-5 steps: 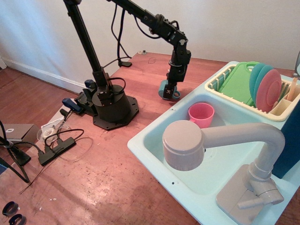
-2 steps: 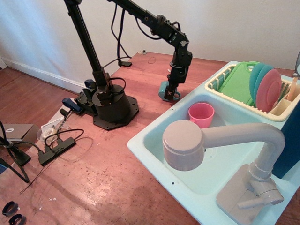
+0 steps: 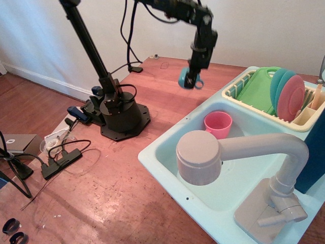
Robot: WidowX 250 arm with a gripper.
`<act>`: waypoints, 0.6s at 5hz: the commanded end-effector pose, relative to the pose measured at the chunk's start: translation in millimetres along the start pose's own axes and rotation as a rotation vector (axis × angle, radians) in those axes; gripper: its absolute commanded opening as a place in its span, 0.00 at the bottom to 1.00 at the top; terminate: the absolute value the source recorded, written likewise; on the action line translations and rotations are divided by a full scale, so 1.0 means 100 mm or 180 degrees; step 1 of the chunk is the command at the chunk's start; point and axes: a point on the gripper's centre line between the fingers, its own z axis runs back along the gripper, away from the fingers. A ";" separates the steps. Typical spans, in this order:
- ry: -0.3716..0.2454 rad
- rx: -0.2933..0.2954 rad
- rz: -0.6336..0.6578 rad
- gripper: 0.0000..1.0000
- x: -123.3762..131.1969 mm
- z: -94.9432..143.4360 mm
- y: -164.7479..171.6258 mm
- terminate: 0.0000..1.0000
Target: Put cup from anywhere into sink
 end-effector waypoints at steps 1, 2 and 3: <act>-0.0385 0.0175 -0.0070 0.00 0.04 0.42 -0.09 0.00; -0.0366 0.0278 -0.0448 0.00 0.30 0.58 -0.48 0.00; -0.0495 0.0197 -0.0616 0.00 0.56 0.60 -0.88 0.00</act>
